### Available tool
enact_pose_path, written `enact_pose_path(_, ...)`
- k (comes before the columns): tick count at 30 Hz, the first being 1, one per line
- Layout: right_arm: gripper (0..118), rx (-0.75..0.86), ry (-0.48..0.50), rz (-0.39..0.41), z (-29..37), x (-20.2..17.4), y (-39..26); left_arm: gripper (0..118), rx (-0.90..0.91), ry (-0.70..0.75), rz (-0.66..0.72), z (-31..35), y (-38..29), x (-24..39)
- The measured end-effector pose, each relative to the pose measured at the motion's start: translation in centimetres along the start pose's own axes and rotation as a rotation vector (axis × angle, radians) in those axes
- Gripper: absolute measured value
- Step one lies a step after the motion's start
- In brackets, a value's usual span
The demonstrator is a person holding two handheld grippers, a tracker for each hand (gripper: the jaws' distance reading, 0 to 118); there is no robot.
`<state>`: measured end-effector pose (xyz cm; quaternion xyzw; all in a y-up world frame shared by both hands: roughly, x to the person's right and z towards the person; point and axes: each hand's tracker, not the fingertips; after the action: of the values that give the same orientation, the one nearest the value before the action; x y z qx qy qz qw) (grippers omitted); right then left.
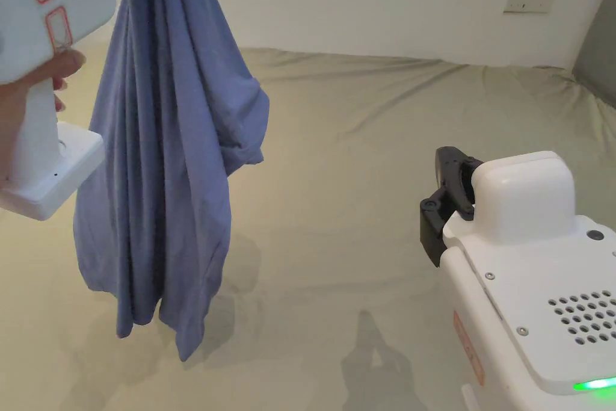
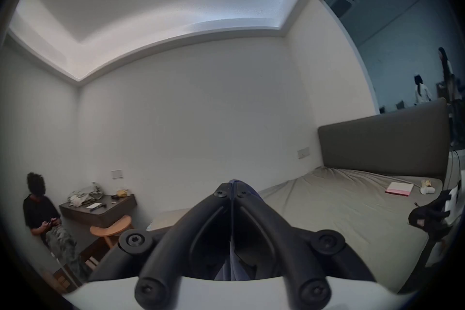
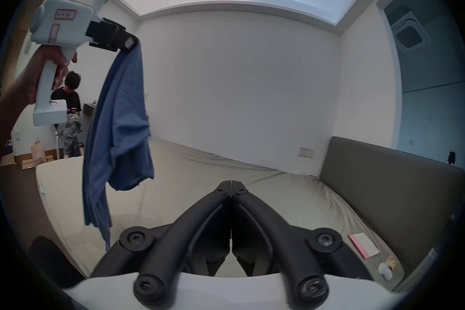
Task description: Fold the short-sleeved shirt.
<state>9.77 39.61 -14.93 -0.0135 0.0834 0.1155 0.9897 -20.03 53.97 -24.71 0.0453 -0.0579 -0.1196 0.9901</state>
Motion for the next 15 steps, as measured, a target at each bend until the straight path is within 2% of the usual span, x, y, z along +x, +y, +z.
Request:
enact_pose_path(6, 1, -0.044, -0.081, -0.006, 0.6, 3.8, -1.7, 0, -0.165, -0.137, -0.079, -8.3, -5.4, 8.5)
enact_pose_path(12, 1, -0.124, -0.128, -0.008, -0.7, 6.3, -5.0, 0, -0.44, -0.275, -0.122, -15.0, -17.7, 18.0)
enact_pose_path(15, 1, -0.186, -0.137, -0.015, -2.0, 7.4, -6.9, 0, -0.631, -0.269, -0.146, -17.0, -25.1, 21.4)
